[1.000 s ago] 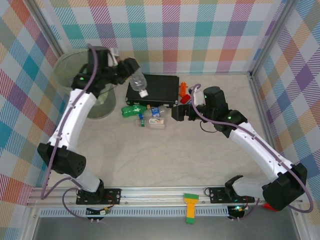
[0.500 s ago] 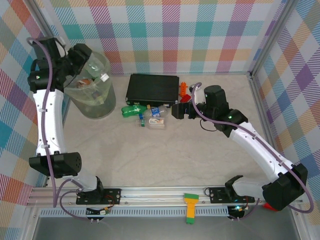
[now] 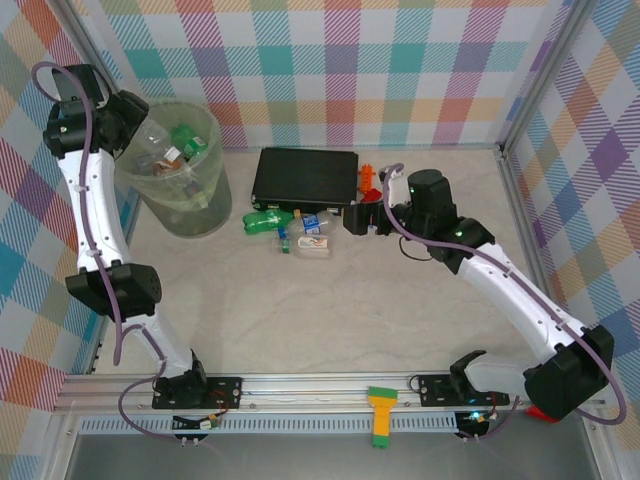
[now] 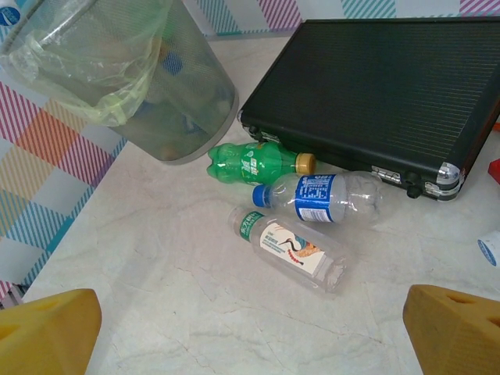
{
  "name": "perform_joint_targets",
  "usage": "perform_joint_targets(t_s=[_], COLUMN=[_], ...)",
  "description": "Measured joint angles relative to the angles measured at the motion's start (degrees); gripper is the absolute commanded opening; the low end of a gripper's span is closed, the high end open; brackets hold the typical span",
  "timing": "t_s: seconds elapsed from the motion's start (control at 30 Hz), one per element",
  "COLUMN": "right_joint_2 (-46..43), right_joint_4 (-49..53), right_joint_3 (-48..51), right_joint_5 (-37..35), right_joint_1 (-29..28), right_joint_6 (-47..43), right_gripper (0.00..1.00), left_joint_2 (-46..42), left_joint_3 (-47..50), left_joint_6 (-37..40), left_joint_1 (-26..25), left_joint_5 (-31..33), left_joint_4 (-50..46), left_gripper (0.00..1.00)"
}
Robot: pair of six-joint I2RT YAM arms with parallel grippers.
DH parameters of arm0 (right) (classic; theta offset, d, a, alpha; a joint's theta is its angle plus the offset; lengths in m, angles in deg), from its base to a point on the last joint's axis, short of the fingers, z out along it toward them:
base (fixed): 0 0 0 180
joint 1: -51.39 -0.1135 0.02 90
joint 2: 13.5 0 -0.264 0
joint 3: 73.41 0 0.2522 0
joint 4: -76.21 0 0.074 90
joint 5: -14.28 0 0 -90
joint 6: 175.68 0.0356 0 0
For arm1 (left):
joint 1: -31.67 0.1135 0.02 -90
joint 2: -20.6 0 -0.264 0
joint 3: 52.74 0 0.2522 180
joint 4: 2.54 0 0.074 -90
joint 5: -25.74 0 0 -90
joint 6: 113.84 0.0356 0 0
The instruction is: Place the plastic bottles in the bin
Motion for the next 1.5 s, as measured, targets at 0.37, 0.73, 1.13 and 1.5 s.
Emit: perform_joint_targets(t_s=[0.37, 0.73, 1.13, 1.5], right_joint_2=[4.4, 7.2, 7.7, 7.7], right_joint_4=[-0.9, -2.0, -2.6, -2.4], right_joint_3=[-0.9, -1.9, -2.0, -2.0], right_joint_5=[0.0, 0.0, 0.7, -0.8], right_joint_1=[0.1, 0.5, 0.5, 1.9], right_joint_6=[0.2, 1.2, 1.4, 2.0], right_gripper=[0.99, 0.99, 0.99, 0.99], left_joint_2=[7.8, 12.2, 12.0, 7.1], left_joint_3=[-7.4, -8.5, -8.6, -8.7], left_joint_6=[6.1, 7.9, 7.9, 7.9], left_joint_1=[0.0, 0.0, -0.3, -5.8], left_joint_5=[13.4, 16.0, 15.8, 15.3], left_joint_4=[-3.8, -3.8, -3.7, -3.9], left_gripper=[0.56, 1.00, 1.00, 1.00])
